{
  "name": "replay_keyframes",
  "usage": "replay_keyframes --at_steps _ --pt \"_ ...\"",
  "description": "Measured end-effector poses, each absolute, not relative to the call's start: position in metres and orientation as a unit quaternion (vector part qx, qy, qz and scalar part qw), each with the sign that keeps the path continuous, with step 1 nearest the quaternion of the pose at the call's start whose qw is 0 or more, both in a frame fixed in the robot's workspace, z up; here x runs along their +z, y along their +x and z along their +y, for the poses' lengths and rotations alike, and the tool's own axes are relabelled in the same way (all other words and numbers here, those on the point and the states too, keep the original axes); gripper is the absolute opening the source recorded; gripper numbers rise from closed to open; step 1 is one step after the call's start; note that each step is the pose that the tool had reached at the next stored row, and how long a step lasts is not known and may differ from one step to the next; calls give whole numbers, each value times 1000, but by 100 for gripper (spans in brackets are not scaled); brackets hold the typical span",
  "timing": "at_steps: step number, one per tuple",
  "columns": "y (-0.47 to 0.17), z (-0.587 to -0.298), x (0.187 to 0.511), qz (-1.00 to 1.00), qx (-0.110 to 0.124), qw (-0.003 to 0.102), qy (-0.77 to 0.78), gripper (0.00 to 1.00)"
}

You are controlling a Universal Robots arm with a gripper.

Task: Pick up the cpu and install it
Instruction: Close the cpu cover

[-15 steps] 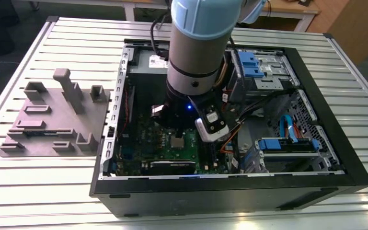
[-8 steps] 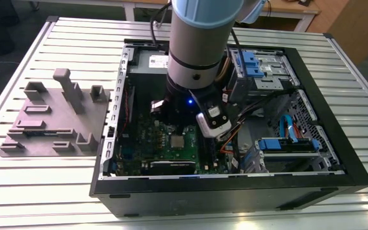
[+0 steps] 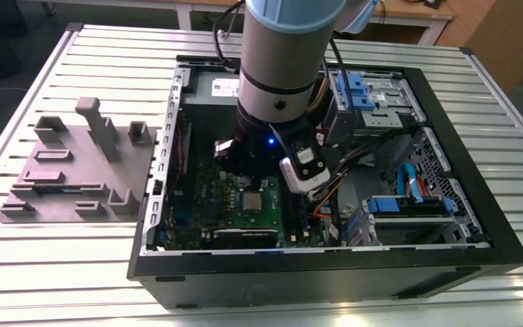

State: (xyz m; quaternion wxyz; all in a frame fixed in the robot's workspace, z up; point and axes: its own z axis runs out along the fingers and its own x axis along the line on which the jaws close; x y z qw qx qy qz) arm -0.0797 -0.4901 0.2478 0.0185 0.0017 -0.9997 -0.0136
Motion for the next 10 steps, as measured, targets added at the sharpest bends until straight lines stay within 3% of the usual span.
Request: replay_keyframes --at_steps 10 --pt "-80 -490 248 -998 -13 19 57 10"
